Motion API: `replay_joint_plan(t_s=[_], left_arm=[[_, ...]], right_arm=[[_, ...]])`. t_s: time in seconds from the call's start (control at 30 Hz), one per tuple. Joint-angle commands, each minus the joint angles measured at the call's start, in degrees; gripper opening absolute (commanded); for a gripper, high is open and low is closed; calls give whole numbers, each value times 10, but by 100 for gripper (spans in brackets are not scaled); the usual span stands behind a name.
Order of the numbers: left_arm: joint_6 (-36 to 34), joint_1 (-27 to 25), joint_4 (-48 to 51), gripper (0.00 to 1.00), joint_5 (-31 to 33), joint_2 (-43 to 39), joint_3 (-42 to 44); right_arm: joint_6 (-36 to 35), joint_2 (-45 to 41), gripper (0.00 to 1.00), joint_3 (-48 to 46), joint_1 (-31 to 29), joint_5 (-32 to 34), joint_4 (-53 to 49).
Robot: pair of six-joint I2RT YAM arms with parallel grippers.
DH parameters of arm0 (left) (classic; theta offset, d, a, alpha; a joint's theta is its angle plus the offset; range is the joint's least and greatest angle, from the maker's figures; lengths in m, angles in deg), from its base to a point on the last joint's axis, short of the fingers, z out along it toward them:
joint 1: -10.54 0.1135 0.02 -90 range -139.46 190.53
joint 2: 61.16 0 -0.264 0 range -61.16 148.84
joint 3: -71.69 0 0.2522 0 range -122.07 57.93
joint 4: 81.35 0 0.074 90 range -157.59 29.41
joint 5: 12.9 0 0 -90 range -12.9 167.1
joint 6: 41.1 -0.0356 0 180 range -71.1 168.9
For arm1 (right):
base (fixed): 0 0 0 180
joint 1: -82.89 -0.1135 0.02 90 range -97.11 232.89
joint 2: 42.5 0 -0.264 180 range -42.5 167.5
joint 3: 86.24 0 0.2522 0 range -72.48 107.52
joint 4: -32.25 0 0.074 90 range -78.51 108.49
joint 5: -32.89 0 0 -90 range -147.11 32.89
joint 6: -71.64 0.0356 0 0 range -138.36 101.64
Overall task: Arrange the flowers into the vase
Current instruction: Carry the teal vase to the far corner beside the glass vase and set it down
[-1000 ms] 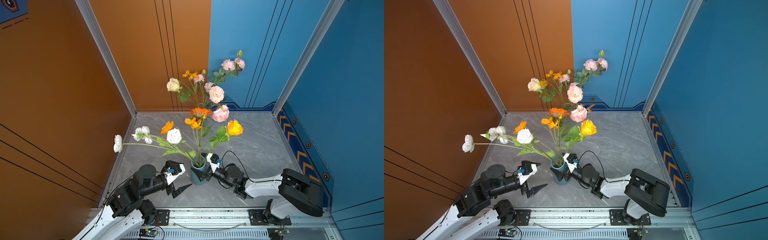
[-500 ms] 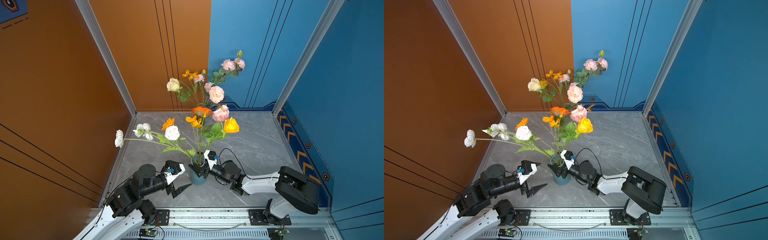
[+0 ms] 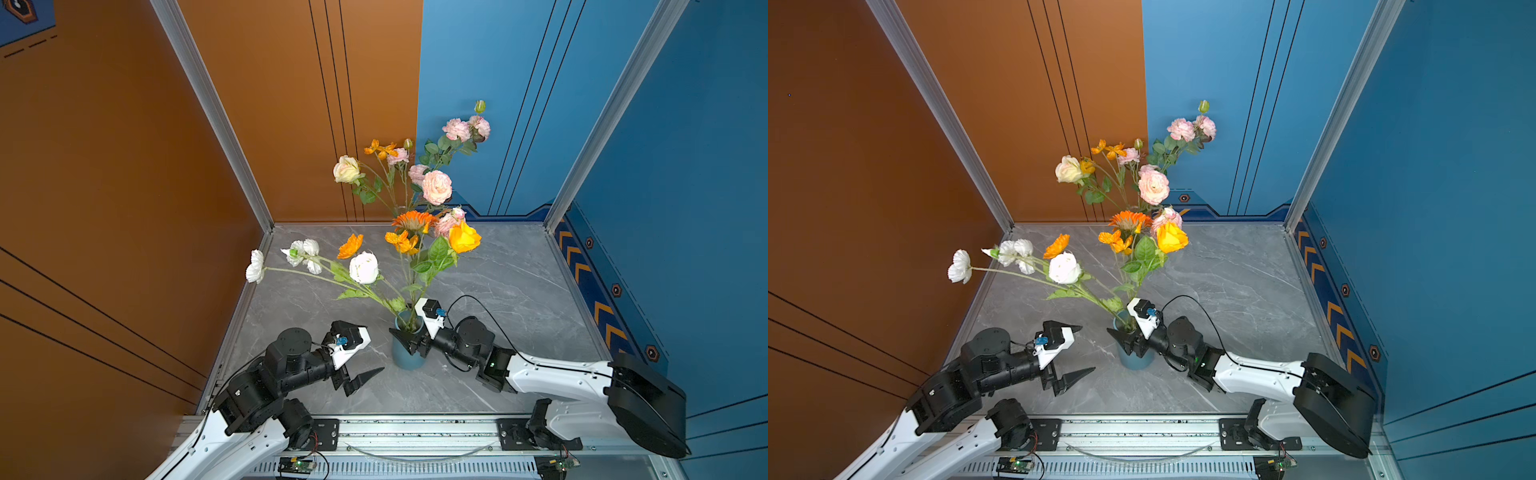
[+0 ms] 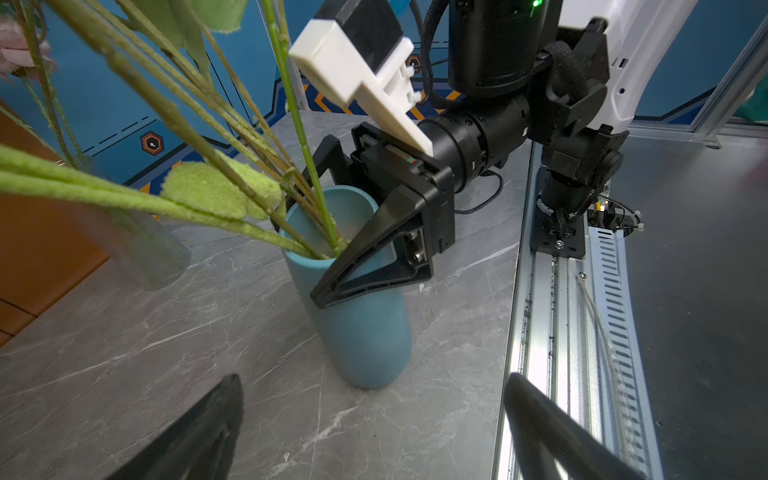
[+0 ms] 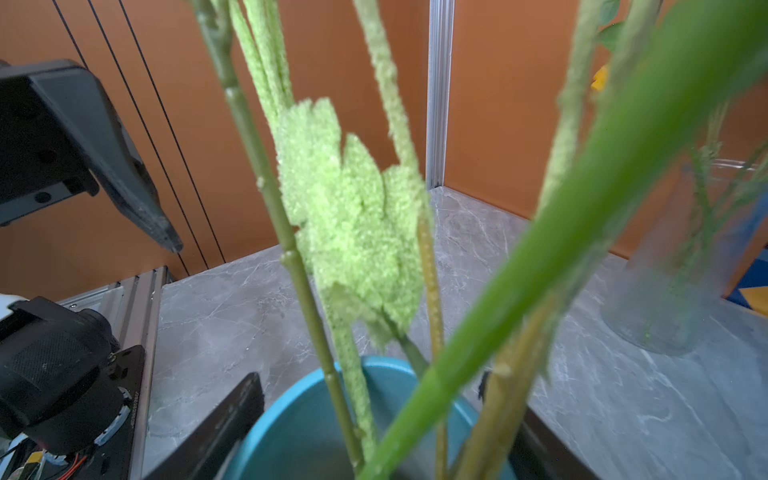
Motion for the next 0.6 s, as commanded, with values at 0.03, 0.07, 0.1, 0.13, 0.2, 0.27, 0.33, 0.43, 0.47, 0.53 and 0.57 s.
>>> replay_joint_plan(t_s=[0.03,0.07,0.1,0.13,0.2,0.27,0.33,0.43,0.47,0.53,0.57], left_arm=[[3,8,2,98,-18,1,5],[3,8,2,98,-18,2,5],[3,9,2,98,-17,2,5],[3,10,2,98,-17,3,6],[3,10,2,98,-17,5,6],[3,10,2,98,-19,10,5],[3,12,2,98,-20,15,5],[3,13,2,98,-20,19,6],[3,14,2,98,-20,20,7],[3,15,3,98,-19,22,7],[3,15,3,98,-20,23,7]], right_arm=[[-39,-128,47,16,18,23,-4],[-43,-151,47,14,22,27,-17],[-50,-176,47,12,27,33,-32],[-58,-199,46,11,32,41,-47],[-72,-238,46,12,42,69,-75],[-83,-266,45,16,59,98,-98],[-84,-288,45,20,86,119,-106],[-84,-316,44,36,128,120,-113],[-83,-322,44,46,140,120,-121],[-83,-332,44,76,163,114,-159],[-84,-336,44,89,177,114,-174]])
